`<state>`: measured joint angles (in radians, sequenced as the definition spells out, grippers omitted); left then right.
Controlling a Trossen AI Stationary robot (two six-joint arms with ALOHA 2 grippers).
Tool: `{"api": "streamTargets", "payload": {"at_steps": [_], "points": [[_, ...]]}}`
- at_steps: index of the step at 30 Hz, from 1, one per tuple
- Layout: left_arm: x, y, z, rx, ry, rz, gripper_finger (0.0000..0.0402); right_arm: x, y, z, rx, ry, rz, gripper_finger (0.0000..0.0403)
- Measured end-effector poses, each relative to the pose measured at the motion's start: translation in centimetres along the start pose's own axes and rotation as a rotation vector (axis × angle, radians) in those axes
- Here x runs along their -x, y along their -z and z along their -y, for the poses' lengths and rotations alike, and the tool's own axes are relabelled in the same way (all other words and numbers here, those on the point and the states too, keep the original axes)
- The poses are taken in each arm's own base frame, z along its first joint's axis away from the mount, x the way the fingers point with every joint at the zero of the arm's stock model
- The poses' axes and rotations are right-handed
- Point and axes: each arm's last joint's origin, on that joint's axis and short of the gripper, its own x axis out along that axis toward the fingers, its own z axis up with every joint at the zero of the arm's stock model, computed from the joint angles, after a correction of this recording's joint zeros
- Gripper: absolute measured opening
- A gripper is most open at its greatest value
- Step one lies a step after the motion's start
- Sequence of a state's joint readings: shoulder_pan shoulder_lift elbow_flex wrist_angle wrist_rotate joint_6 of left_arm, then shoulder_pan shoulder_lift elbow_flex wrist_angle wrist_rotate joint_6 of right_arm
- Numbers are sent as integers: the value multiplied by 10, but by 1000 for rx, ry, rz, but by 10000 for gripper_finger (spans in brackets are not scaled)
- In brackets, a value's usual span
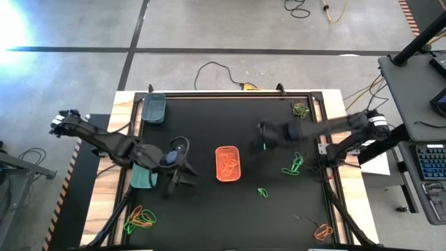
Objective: Sort rubber bands into baskets
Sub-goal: Put the orange rubber band into the orange bin
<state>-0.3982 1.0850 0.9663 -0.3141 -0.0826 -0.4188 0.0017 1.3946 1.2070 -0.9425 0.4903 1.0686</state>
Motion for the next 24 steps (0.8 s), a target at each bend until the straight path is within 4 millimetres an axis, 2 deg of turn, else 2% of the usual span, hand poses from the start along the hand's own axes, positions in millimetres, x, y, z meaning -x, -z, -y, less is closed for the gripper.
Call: {"api": "streamTargets", "payload": {"at_steps": [5,10,15,20,24], "points": [[3,16,-27,-36,-86,-3,155,-25,-54,51,-122,145,5,203],[1,34,-52,-4,-135,63,155,-43,-91,105,-245,191,-74,219],[-8,41,-70,45,-94,179,155,-63,-106,150,-355,326,-133,262],[-21,42,-94,93,-87,155,155,-73,-117,175,-364,378,-121,285],[-26,27,-122,102,-147,161,155,-101,-124,194,-353,286,-211,277]]}}
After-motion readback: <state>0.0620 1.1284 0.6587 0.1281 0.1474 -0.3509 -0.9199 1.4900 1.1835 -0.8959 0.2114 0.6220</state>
